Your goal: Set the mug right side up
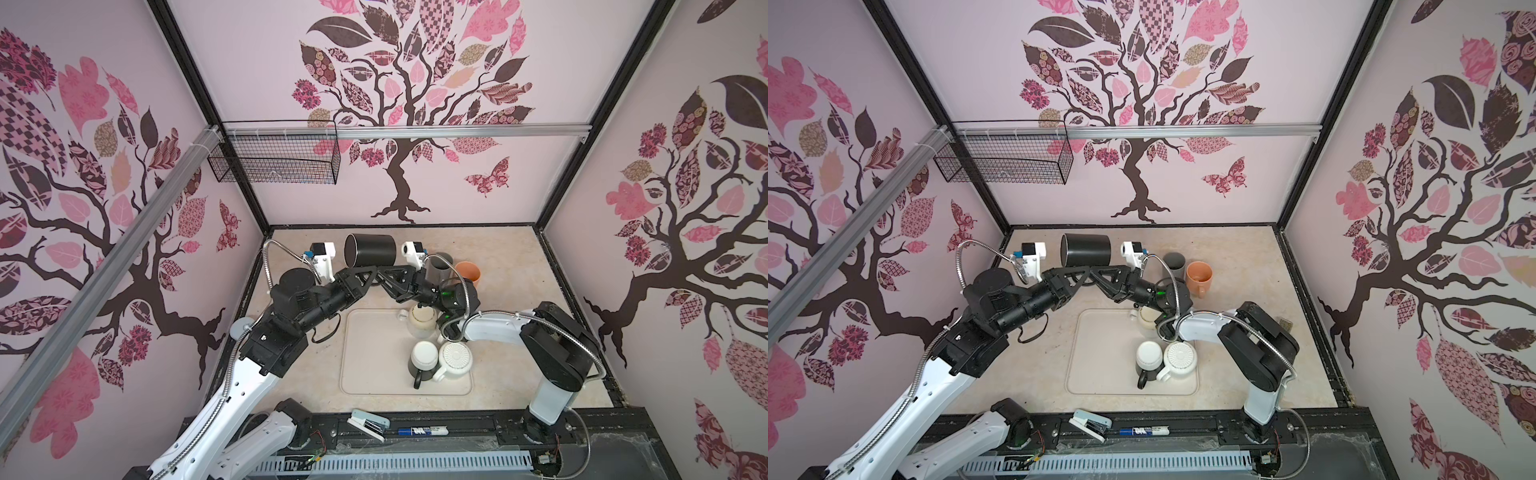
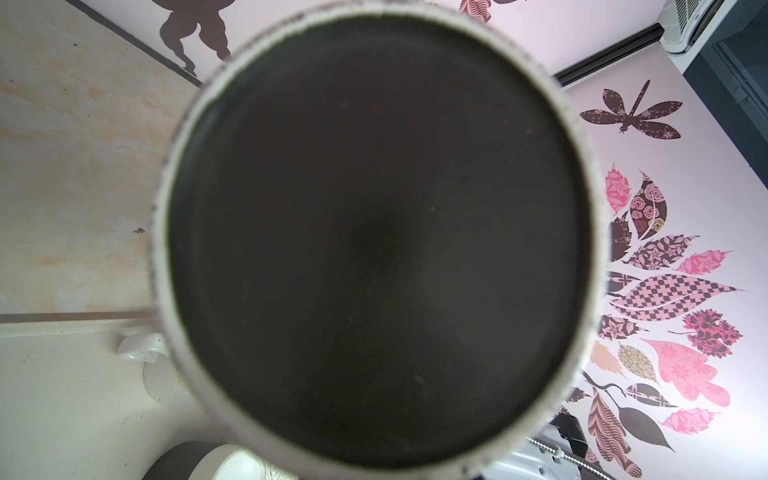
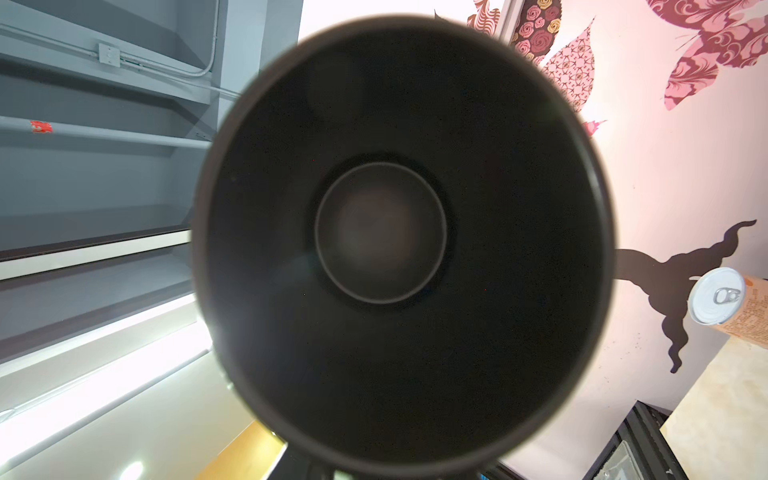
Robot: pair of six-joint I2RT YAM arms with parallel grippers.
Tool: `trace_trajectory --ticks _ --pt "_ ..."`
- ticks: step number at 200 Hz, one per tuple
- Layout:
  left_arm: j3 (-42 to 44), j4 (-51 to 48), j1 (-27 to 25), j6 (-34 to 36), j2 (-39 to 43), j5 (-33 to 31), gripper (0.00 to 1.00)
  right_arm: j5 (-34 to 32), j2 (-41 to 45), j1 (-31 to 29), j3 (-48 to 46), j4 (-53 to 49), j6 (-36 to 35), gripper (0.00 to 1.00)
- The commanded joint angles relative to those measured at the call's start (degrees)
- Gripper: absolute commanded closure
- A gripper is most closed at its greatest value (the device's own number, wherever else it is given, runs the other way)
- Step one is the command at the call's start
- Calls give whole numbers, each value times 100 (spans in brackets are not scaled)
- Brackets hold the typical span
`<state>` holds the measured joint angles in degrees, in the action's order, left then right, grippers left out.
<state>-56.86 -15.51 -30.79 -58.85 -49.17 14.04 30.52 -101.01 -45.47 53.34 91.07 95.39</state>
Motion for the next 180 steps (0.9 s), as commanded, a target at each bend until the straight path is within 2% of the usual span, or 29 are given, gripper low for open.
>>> trace_trajectory --ticks 1,34,53,78,110,126,143,180 --pt "116 181 18 391 195 -207 100 -113 -112 42 295 816 339 100" --pt "76 154 14 507 308 -459 100 -124 -65 49 183 808 348 100" --pt "-77 73 20 607 252 -438 100 -178 -11 60 68 816 311 85" --pt "-27 107 11 551 277 -546 100 -200 37 69 19 818 278 84" --pt "100 156 26 515 390 -704 100 -183 167 108 -46 817 247 69" --pt "104 187 28 470 299 -582 100 -153 169 109 -17 816 260 69" --pt "197 304 21 390 307 -591 100 -152 191 113 -33 816 262 63" --pt "246 298 27 408 377 -733 100 -178 345 122 -144 816 181 63"
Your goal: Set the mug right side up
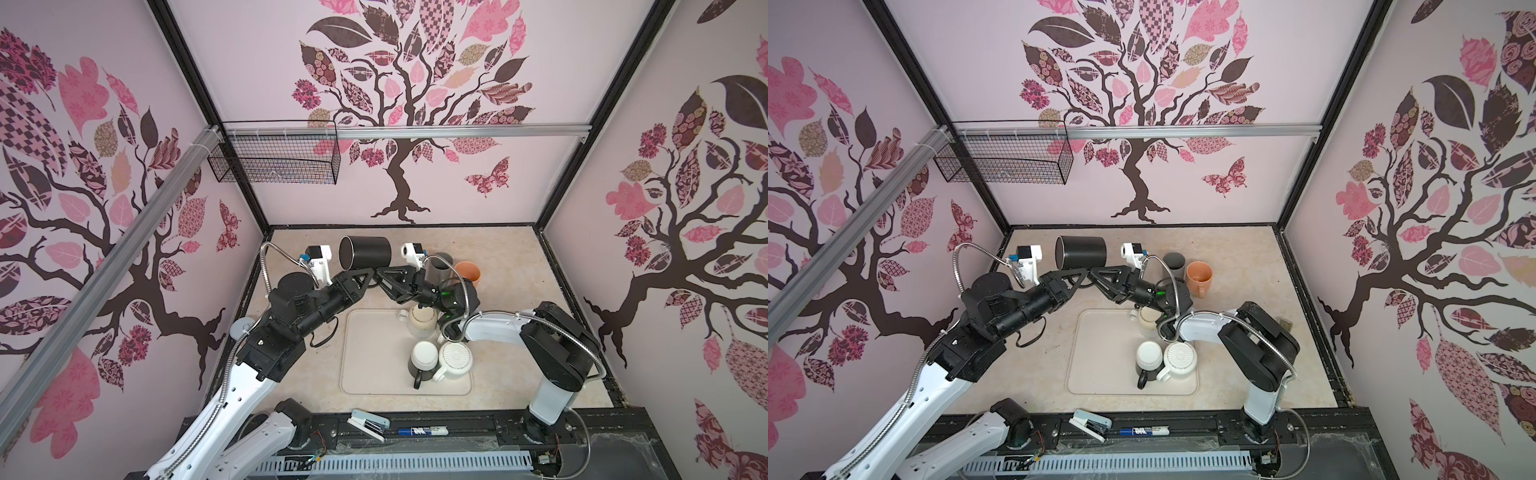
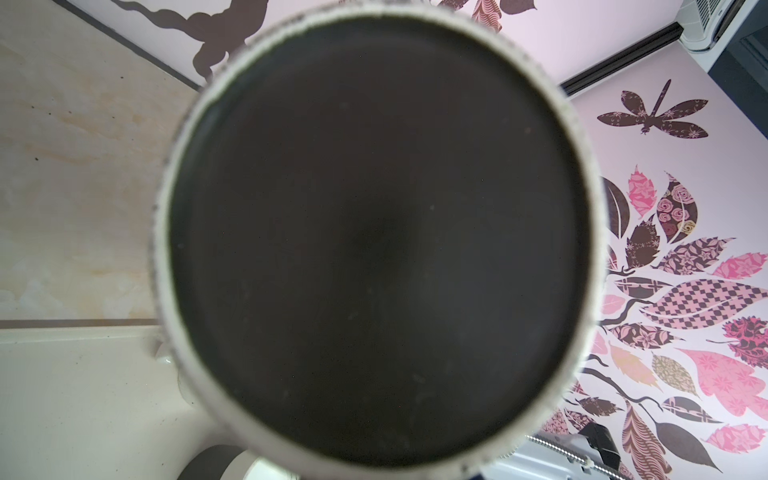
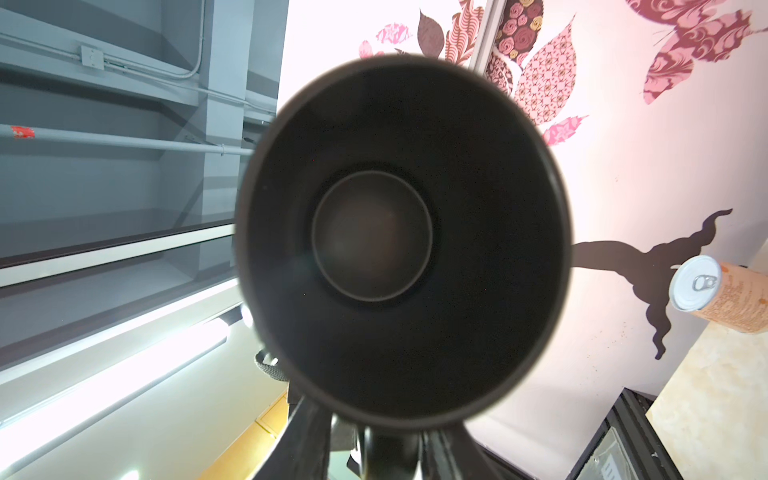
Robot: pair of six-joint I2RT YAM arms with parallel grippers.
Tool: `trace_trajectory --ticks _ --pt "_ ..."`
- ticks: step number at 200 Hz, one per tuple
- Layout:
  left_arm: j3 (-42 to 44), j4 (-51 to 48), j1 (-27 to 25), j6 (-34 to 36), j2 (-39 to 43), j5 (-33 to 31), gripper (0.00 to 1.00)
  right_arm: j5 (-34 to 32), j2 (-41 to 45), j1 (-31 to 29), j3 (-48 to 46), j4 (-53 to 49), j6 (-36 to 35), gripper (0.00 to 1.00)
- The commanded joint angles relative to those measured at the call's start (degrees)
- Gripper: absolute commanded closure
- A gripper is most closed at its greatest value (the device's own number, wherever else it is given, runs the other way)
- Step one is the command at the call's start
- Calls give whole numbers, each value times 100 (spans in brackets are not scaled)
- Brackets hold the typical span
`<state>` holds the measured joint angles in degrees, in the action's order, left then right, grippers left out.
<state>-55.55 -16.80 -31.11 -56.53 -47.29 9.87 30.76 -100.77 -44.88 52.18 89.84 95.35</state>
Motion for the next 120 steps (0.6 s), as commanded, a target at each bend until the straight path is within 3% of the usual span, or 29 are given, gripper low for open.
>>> trace_trajectory --ticks 1,120 --pt "110 438 56 181 191 -308 100 -202 317 61 -26 939 181 63" --pt "13 741 53 132 -214 311 100 52 -58 -51 500 930 387 70"
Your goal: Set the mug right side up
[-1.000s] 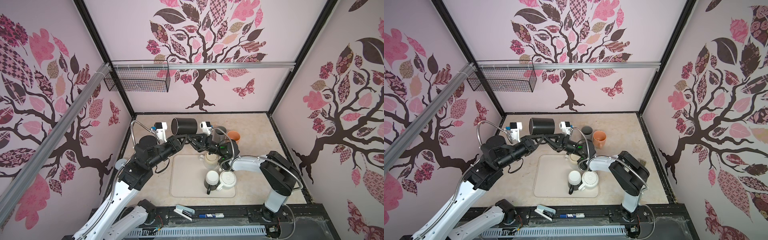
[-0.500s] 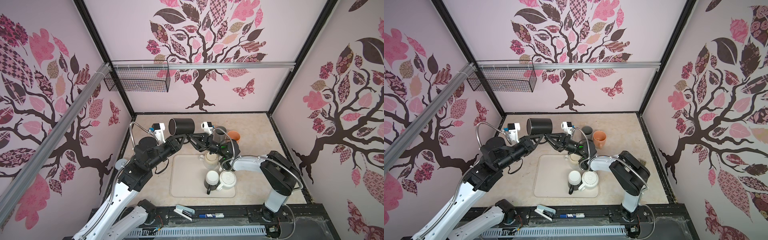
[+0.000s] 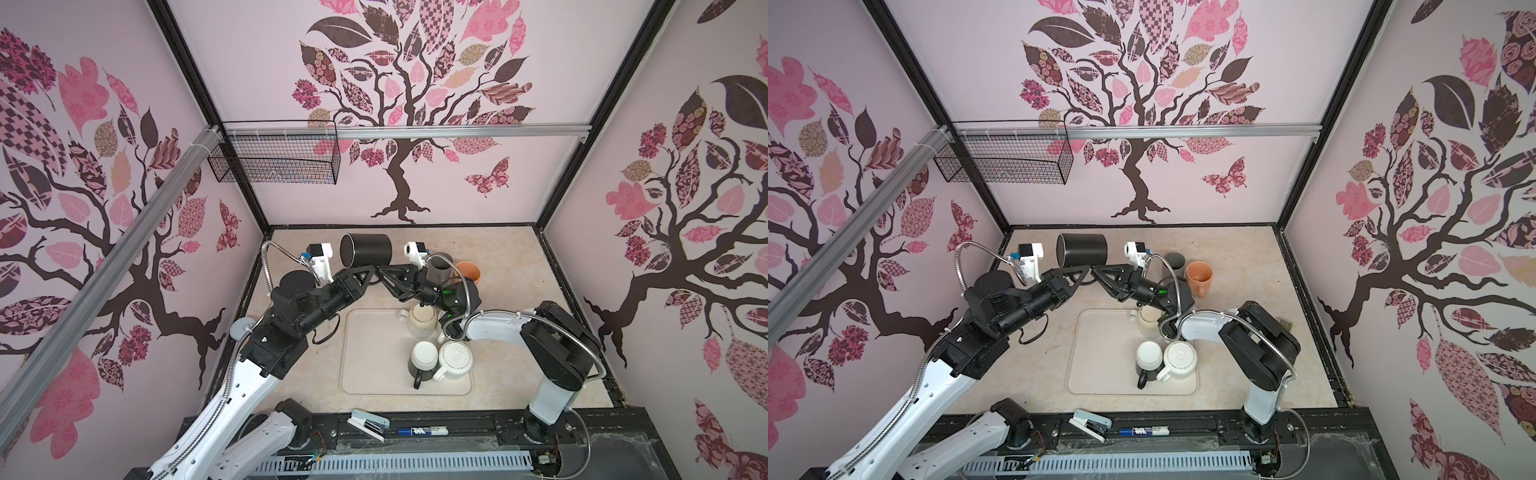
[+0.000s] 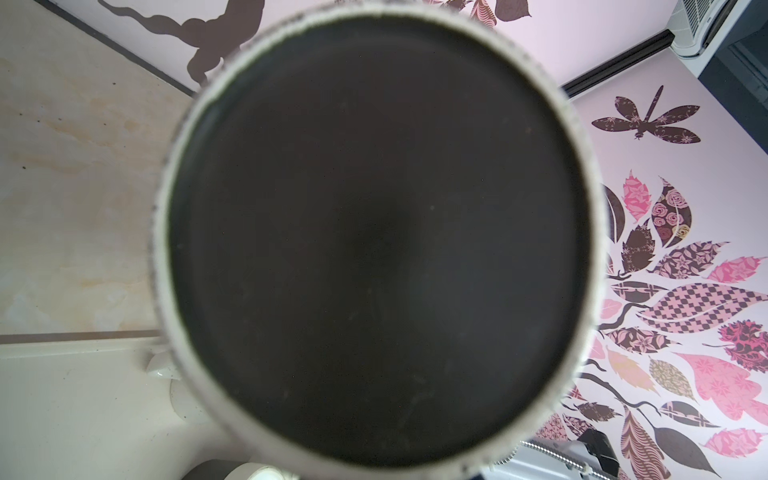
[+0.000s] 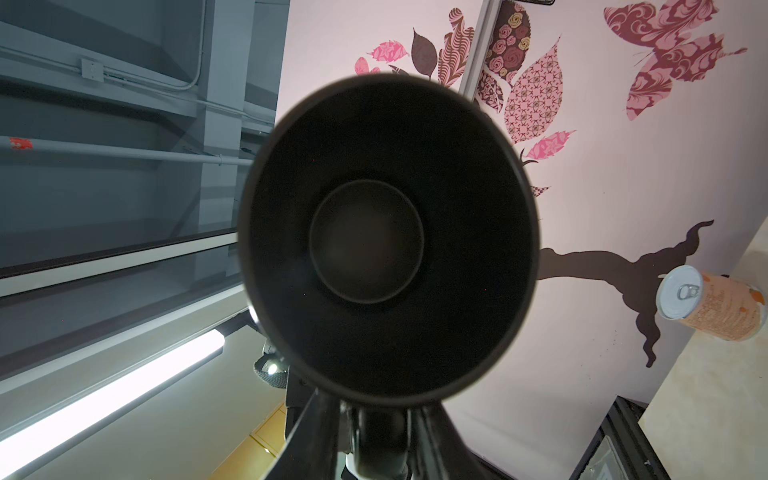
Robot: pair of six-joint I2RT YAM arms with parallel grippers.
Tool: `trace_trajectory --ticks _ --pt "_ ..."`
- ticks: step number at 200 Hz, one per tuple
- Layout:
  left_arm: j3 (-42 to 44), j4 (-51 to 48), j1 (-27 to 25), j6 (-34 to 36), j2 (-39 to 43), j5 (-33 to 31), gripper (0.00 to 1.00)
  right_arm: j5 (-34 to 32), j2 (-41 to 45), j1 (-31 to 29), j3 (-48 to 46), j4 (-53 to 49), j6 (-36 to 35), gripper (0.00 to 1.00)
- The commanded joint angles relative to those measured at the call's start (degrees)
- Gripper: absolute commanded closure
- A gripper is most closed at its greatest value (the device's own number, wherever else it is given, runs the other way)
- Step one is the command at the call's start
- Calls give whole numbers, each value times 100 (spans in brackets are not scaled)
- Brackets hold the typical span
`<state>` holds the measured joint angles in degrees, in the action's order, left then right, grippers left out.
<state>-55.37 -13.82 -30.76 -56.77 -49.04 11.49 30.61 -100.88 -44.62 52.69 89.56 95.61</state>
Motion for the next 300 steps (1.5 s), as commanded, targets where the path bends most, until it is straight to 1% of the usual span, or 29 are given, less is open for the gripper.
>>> trace_trajectory --ticks 1,27,51,63,98,104,113,118,133,147,161,171,206,217,230,239,247,250,269,300 --pt "-11 443 18 157 -42 160 100 67 -55 -84 452 958 361 70" --pt "-43 483 19 175 -115 327 100 50 -201 -126 556 963 427 71" --pt "14 476 25 184 -95 319 100 0 -231 -134 558 958 458 82" --pt "28 473 18 202 -90 319 100 -28 -214 -133 519 958 448 100" --pt "-12 293 22 374 -174 315 100 -134 -134 -107 392 956 382 100" --pt "-22 237 25 432 -177 290 93 -126 -118 -87 385 950 367 100" --pt "-52 99 20 514 -191 212 77 -139 -108 -48 368 941 363 100" --pt "-59 33 26 546 -188 171 70 -143 -100 -28 361 945 347 100" --pt "-70 -63 18 639 -194 91 57 -117 -47 29 319 774 211 100" --pt "-86 -136 23 704 -229 41 49 -150 6 58 248 656 126 100" --pt "-80 -203 18 755 -268 -16 46 -267 7 72 143 695 127 100" --pt "-58 -228 35 768 -279 -65 42 -316 -23 107 88 759 152 100" --pt "36 -345 84 821 -234 -260 35 -362 -91 223 -49 785 185 100" --pt "49 -435 107 845 -175 -365 28 -363 -90 262 -81 778 182 100" --pt "35 -564 149 931 -60 -478 25 -351 -65 294 -114 689 147 100" --pt "-5 -724 175 1022 28 -614 21 -343 -31 304 -139 570 78 100" --pt "-58 -915 190 1138 100 -759 19 -329 2 329 -155 478 3 100" --pt "-86 -984 194 1192 135 -814 19 -312 31 338 -161 251 -36 100" --pt "-179 -1374 194 1469 338 -1184 18 -303 221 421 -223 -363 -389 100" --pt "-72 -1639 196 1639 638 -1489 18 -362 552 543 -234 -1538 -1139 100"
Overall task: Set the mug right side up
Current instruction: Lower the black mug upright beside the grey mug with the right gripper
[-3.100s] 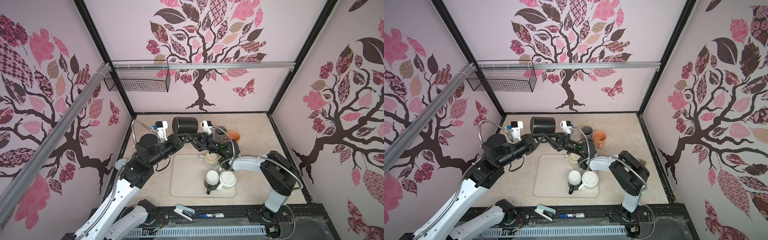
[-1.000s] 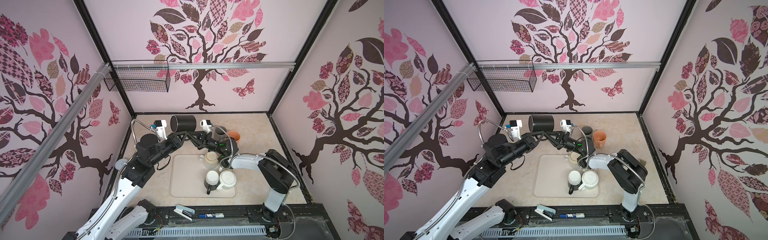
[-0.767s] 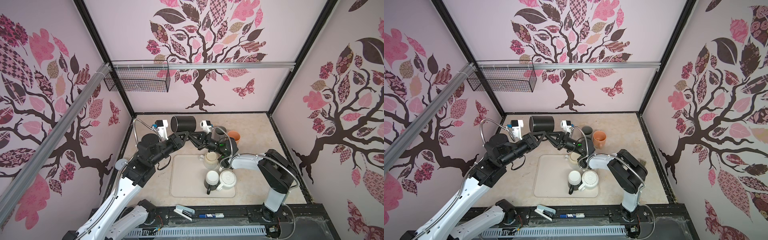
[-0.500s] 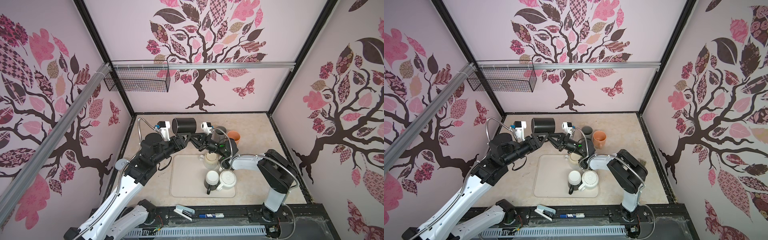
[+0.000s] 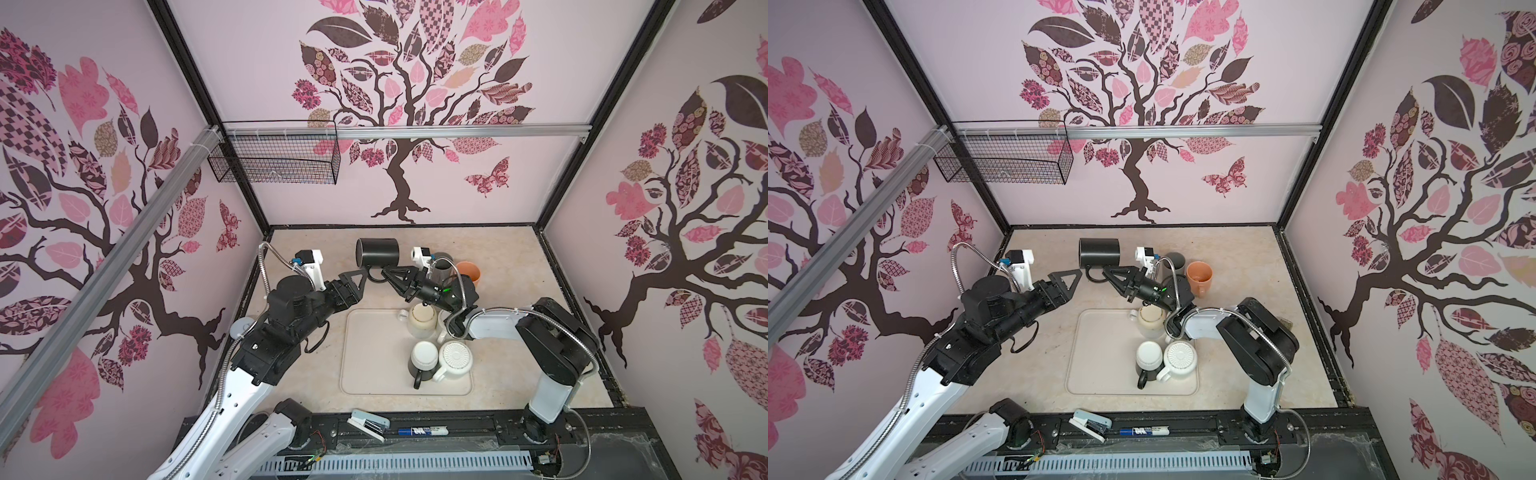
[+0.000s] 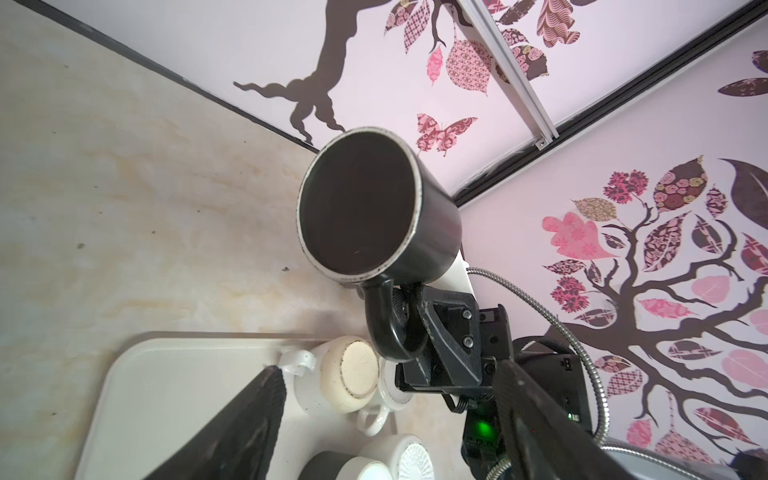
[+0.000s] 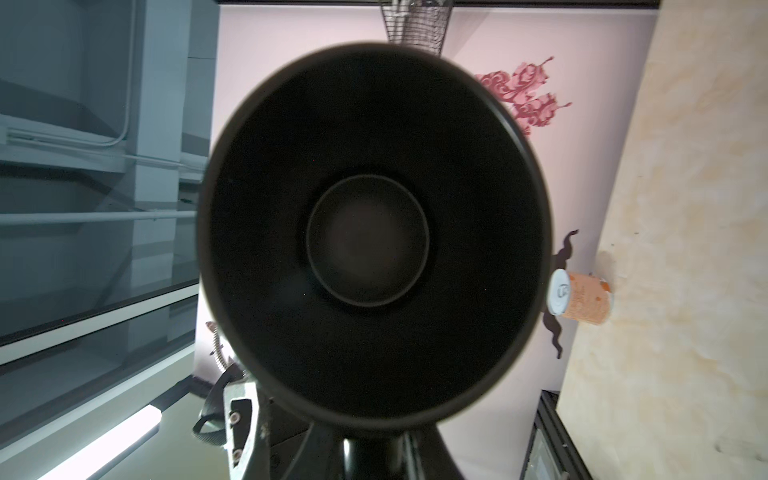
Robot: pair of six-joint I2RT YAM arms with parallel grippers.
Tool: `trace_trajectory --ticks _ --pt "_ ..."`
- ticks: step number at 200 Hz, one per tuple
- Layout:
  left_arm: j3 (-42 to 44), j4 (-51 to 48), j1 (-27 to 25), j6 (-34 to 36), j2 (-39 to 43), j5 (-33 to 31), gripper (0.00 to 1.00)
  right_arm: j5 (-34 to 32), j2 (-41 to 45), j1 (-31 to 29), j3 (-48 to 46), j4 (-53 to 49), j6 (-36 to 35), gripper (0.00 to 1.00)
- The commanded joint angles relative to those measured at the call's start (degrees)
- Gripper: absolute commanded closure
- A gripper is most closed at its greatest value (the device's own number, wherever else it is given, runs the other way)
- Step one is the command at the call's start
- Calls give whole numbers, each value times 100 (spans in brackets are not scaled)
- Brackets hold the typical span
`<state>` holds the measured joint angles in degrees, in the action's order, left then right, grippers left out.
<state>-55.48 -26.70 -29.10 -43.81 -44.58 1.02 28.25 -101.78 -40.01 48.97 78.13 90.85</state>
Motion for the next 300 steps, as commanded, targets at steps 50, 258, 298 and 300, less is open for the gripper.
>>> trace_trajectory --ticks 50,258,298,300 --pt "234 -463 28 356 345 -527 18 -260 932 120 660 -2590 -2259 100" --pt "986 -655 36 476 678 -436 17 -3315 -1301 252 3843 -7921 -6140 100" --pt "1133 -650 39 460 738 -420 17 -4018 -1147 248 3733 -8215 -6514 100" --pt "1135 -658 43 461 733 -425 17 -4042 -1150 250 3740 -8241 -6539 100"
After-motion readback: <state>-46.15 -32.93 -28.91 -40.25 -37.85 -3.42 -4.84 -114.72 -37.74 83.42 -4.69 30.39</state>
